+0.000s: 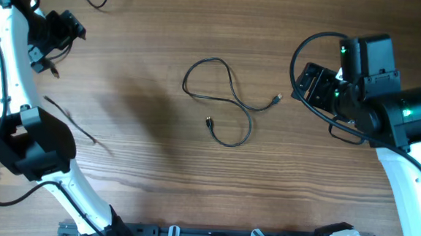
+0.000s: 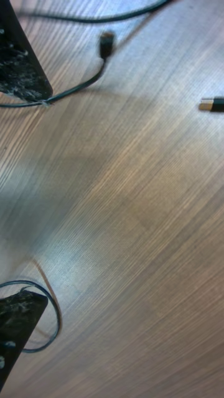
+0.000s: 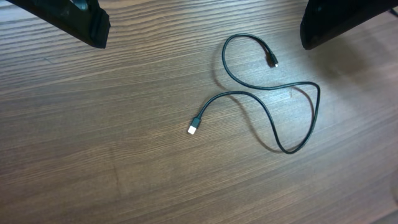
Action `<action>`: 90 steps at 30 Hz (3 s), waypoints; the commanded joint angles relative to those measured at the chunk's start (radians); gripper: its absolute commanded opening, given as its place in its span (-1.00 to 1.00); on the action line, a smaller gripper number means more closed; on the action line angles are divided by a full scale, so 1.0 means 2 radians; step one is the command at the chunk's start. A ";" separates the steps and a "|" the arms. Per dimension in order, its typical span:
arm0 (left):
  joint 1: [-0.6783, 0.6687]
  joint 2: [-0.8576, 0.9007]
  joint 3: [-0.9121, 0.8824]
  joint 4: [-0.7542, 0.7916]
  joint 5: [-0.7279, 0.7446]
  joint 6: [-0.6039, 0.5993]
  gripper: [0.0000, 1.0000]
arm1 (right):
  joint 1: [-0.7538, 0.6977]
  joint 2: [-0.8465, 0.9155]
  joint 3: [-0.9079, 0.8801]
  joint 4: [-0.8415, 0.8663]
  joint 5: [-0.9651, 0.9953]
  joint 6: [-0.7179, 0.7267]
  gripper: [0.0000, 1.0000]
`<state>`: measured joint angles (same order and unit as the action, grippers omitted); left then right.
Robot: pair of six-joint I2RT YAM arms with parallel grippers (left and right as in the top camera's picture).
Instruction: Untangle cables
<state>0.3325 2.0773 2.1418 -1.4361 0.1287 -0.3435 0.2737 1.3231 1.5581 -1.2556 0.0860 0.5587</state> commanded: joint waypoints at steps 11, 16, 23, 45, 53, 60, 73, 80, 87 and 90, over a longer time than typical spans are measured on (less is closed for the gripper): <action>0.076 0.017 -0.025 0.015 -0.090 -0.069 1.00 | -0.002 0.003 -0.003 -0.009 -0.005 -0.005 1.00; 0.130 0.023 -0.063 0.021 -0.103 -0.068 1.00 | -0.002 0.004 -0.003 -0.008 -0.005 -0.005 0.99; 0.172 0.023 -0.188 0.103 -0.129 -0.065 1.00 | -0.002 0.005 -0.003 -0.005 -0.005 -0.005 0.99; 0.180 0.023 -0.370 0.289 -0.039 -0.075 -0.92 | -0.002 0.008 -0.003 -0.004 -0.005 -0.005 1.00; 0.248 0.023 -0.370 0.332 0.130 -0.208 -0.92 | -0.002 0.008 -0.003 -0.008 -0.005 -0.005 0.99; 0.248 0.023 -0.370 0.414 0.210 -0.274 -0.92 | -0.002 0.009 -0.003 -0.006 -0.005 -0.004 0.99; 0.241 0.023 -0.370 0.464 0.244 -0.204 0.84 | -0.002 0.014 -0.003 0.003 -0.018 -0.003 0.99; 0.234 0.016 -0.370 0.426 0.242 -0.141 1.00 | -0.002 0.014 -0.003 0.003 -0.022 -0.003 1.00; 0.154 -0.092 -0.370 0.415 0.088 -0.083 1.00 | -0.002 0.014 -0.003 0.003 -0.033 -0.003 0.99; 0.081 -0.134 -0.370 0.374 0.033 -0.066 1.00 | -0.002 0.014 -0.003 0.006 -0.034 -0.001 0.99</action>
<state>0.6144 1.9091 1.4036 -0.6224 0.3527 -0.5438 0.2737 1.3437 1.5581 -1.2510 0.0364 0.5587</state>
